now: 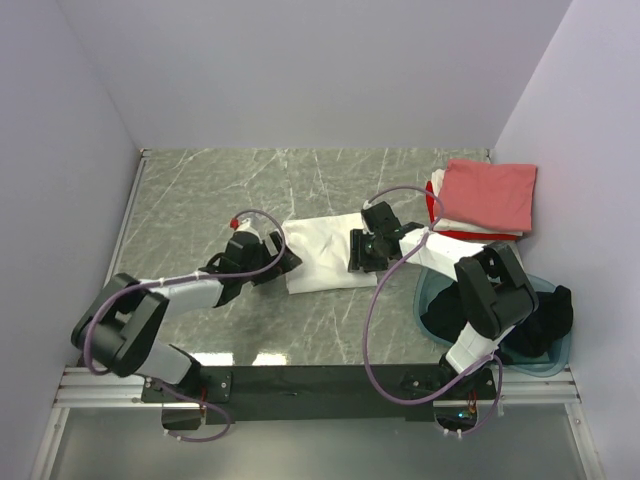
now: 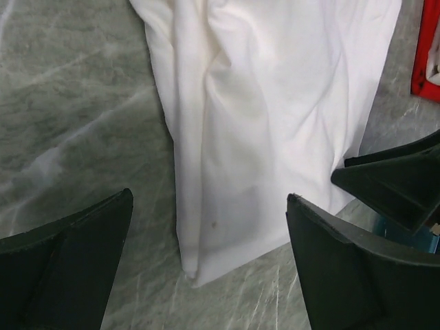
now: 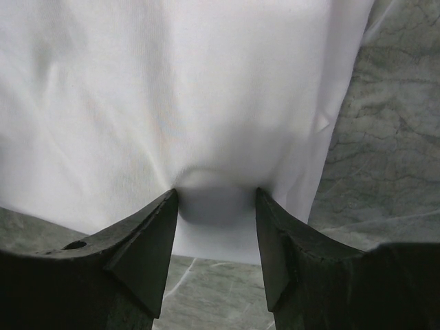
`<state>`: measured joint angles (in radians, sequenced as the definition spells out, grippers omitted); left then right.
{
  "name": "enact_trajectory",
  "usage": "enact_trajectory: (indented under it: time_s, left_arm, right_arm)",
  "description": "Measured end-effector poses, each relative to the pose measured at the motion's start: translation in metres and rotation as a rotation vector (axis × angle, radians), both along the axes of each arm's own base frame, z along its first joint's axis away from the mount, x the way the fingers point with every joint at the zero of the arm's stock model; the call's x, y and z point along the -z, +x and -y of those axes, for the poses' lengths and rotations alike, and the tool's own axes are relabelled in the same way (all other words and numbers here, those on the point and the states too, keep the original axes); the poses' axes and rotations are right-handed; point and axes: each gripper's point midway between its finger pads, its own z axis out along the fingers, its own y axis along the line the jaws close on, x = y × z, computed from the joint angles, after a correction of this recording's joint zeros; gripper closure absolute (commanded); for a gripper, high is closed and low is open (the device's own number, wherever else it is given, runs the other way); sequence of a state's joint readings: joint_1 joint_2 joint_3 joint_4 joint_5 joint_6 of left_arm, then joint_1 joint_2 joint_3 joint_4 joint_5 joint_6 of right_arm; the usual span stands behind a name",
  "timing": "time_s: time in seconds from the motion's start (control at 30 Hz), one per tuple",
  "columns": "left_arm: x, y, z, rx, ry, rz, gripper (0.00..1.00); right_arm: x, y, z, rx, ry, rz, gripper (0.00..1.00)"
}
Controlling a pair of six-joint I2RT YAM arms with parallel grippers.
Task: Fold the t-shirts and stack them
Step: Fold the tshirt, then neatly place the folded tshirt to the corner
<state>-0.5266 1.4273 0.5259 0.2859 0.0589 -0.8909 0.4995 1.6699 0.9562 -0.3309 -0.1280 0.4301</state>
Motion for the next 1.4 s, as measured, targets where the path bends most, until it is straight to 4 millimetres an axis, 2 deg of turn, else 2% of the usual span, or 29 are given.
enact_trajectory:
  time_s: [0.07, 0.5, 0.77, 0.87, 0.9, 0.97, 1.0, 1.07, 1.1, 1.17, 1.2, 1.3, 1.4]
  left_arm:
    - [0.007, 0.001, 0.004, 0.005, -0.017, -0.015, 0.01]
    - [0.003, 0.022, 0.035, 0.038, -0.175, 0.051, 0.01]
    - [0.001, 0.024, 0.067, 0.091, -0.21, 0.063, 0.03]
    - [0.003, 0.022, 0.075, 0.103, -0.209, 0.056, 0.15]
    - [0.004, 0.022, 0.076, 0.099, -0.205, 0.054, 0.28]
    - [0.009, 0.021, 0.073, 0.088, -0.189, 0.038, 0.41]
    - [0.014, 0.021, 0.072, 0.081, -0.177, 0.027, 0.52]
    - [0.02, 0.021, 0.069, 0.07, -0.154, 0.009, 0.64]
    - [0.024, 0.021, 0.068, 0.066, -0.141, 0.0, 0.75]
    - [0.028, 0.023, 0.067, 0.065, -0.115, -0.013, 0.88]
    - [0.028, 0.025, 0.068, 0.066, -0.108, -0.017, 1.0]
    - [0.026, 0.033, 0.068, 0.067, -0.073, -0.022, 1.0]
    - [0.026, 0.042, 0.057, 0.056, -0.027, -0.042, 1.0]
  right_arm:
    - [0.0, 0.0, 0.0, 0.0, 0.001, 0.001, 0.44]
    - [-0.002, -0.001, 0.001, 0.002, 0.002, 0.008, 0.44]
    - [-0.002, -0.002, -0.001, -0.001, 0.001, 0.008, 0.44]
    - [-0.002, -0.003, -0.002, -0.002, 0.001, 0.007, 0.44]
    - [-0.002, -0.003, -0.003, -0.004, 0.001, 0.007, 0.44]
    - [-0.002, -0.004, -0.003, -0.006, 0.001, 0.007, 0.44]
    - [-0.002, -0.004, -0.004, -0.007, 0.001, 0.007, 0.44]
    - [-0.001, -0.005, -0.005, -0.01, 0.0, 0.008, 0.44]
    - [-0.001, -0.005, -0.005, -0.011, -0.001, 0.008, 0.44]
    - [-0.001, -0.006, -0.006, -0.013, -0.002, 0.008, 0.44]
    - [-0.001, -0.006, -0.006, -0.014, -0.003, 0.008, 0.44]
    - [-0.001, -0.006, -0.006, -0.013, -0.005, 0.007, 0.43]
    - [-0.004, -0.008, -0.006, -0.014, -0.007, 0.009, 0.43]
